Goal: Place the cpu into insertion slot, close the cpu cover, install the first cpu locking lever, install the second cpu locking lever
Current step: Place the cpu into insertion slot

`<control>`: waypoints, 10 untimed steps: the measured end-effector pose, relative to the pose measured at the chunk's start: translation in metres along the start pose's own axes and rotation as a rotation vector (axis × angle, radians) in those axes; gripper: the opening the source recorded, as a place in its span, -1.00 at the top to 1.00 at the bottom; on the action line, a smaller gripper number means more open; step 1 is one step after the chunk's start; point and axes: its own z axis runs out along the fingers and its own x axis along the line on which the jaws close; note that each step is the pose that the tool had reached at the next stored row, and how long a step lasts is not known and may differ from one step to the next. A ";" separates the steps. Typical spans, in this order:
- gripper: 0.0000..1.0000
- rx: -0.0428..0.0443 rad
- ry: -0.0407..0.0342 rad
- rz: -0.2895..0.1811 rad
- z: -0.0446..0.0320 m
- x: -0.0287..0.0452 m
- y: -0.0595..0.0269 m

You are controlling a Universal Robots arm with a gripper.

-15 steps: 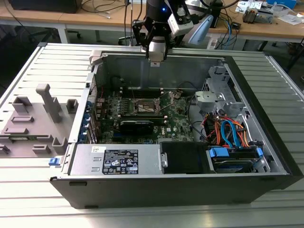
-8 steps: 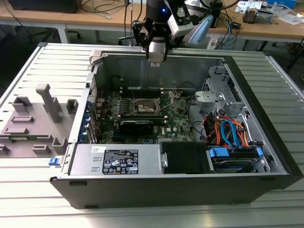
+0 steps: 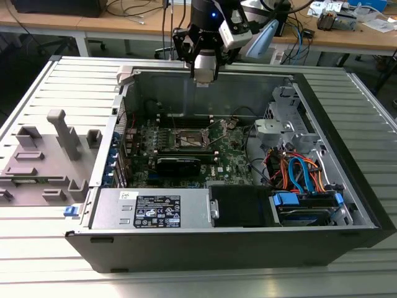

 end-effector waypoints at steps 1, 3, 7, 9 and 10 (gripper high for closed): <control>-0.09 0.0000 0.0000 0.000 0.0002 0.0000 -0.0001; -0.09 0.0000 0.0000 0.000 0.0007 0.0000 -0.0003; -0.09 0.0001 0.0000 0.000 0.0018 0.0000 -0.0009; -0.09 0.0000 0.0000 0.000 0.0021 -0.0001 -0.0011; -0.09 0.0000 0.0000 0.000 0.0023 -0.0001 -0.0012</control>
